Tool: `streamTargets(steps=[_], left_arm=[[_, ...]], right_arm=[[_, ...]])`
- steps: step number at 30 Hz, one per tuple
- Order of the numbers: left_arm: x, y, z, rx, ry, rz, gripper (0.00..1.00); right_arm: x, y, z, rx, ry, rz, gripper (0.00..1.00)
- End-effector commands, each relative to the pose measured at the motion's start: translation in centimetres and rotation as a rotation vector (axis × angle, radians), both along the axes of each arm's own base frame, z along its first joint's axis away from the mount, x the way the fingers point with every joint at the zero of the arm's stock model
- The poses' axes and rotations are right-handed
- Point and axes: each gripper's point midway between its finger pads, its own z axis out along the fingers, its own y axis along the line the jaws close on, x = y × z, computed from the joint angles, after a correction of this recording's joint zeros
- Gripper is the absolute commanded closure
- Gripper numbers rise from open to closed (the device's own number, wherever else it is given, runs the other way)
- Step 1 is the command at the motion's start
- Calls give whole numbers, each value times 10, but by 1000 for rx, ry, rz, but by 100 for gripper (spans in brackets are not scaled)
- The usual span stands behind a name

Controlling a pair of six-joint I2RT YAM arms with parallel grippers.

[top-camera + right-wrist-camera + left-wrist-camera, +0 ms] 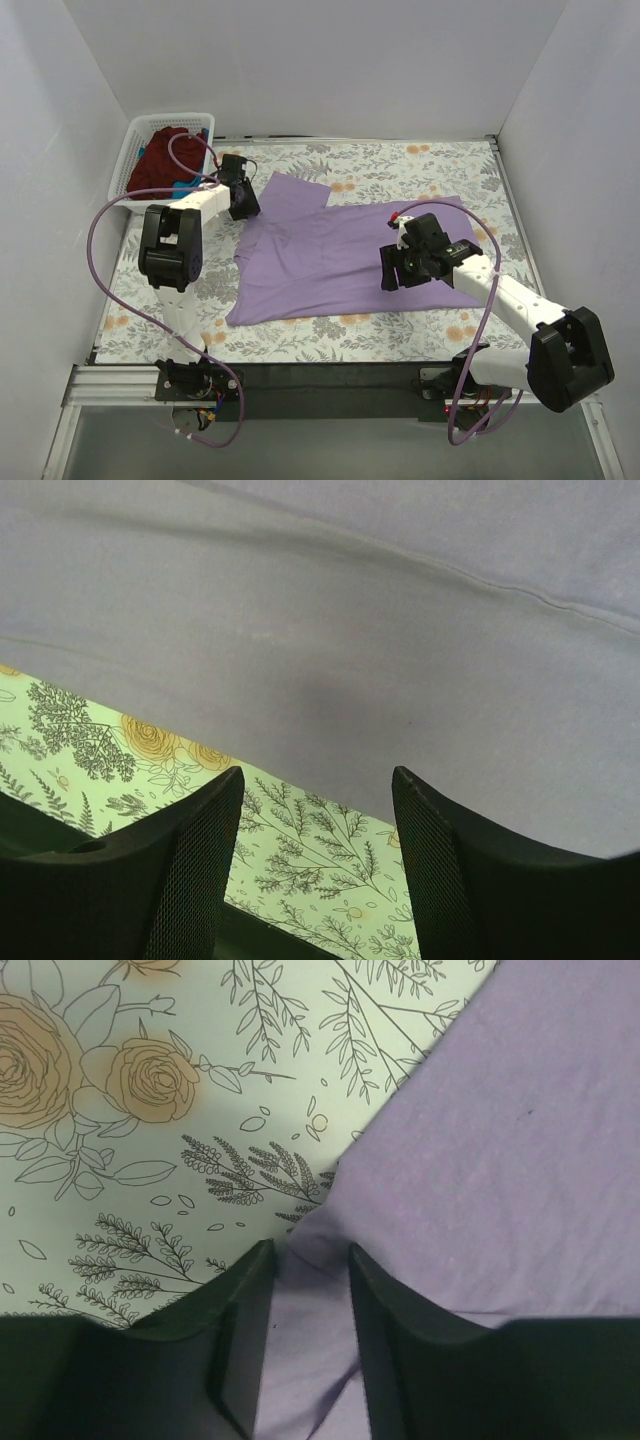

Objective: Fold and stack the t-shirts
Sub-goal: Fold the tshirt

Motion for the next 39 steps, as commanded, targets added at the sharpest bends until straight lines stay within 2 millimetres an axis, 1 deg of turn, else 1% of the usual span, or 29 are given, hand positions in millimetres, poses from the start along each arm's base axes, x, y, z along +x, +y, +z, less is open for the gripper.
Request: streamTargets(steps=[1,3,4,5,7,8,9,10,11,13,15,16,17,19,20,21,22,23,24,25,26,31,32,33,35,36,37,38,39], left_arm=[[-14,-1,-20,3,56,-28,68],[-17,-4,-23,-4,66,-39,71],[-18,-5,-23,-4,66,-40,77],[-20,-5,-24,1,69,-49,83],[-21,-7,-25,17,70,-56,85],[-21,-7,-25,25,68,-63,89],[-21,-7,-25,33,68,-62,96],[-21,-5,-25,53,65,-59,98],[-22,-3,-25,65,66,-57,100],[-21,1,-24,99,65,-52,100],[-20,4,-21,110,56,-48,100],[-20,4,-21,111,56,-49,100],[-20,4,-21,111,56,-49,100],[-20,4,-22,112,59,-48,100],[-20,5,-22,115,60,-47,100],[-20,4,-24,116,64,-49,100],[-19,4,-23,118,63,-50,100],[-19,5,-24,117,65,-49,100],[-20,4,-25,116,68,-51,100],[-19,5,-25,120,66,-49,100],[-18,4,-24,123,65,-50,100],[-18,7,-26,137,73,-49,100],[-18,7,-26,139,75,-51,100],[-18,8,-26,143,76,-51,100],[-18,8,-26,148,73,-50,100],[-18,9,-26,149,75,-47,100],[-19,9,-26,152,76,-49,100],[-18,10,-27,154,76,-48,100],[-18,10,-26,155,76,-49,100]], right_arm=[[21,5,16,12,-77,-25,32],[32,4,19,-7,-98,-39,32],[38,1,21,-14,-106,-51,32],[49,1,28,-19,-126,-63,32],[64,-3,35,-30,-152,-81,32],[80,-12,39,-50,-170,-130,32],[89,-17,43,-52,-184,-149,32],[96,-22,44,-54,-191,-168,32],[111,-35,43,-56,-199,-218,32],[130,-48,48,-36,-224,-259,32],[163,-87,50,-39,-272,-375,33],[167,-88,47,-45,-264,-378,33],[179,-111,39,-78,-270,-444,33],[195,-135,39,-98,-290,-518,33],[206,-142,35,-108,-312,-541,34],[212,-151,34,-124,-325,-558,34],[221,-162,37,-132,-344,-585,35],[231,-173,30,-131,-340,-603,38],[238,-179,27,-132,-342,-604,38],[251,-190,37,-133,-371,-618,39],[256,-197,23,-156,-348,-608,39],[286,-220,13,-188,-363,-560,45],[297,-218,7,-163,-359,-530,45],[302,-219,5,-159,-359,-531,45],[311,-211,-6,-99,-338,-490,47],[318,-210,-2,-88,-349,-483,48],[321,-209,-3,-79,-349,-477,49],[323,-206,-12,-76,-336,-440,50],[327,-206,-11,-73,-341,-434,50]])
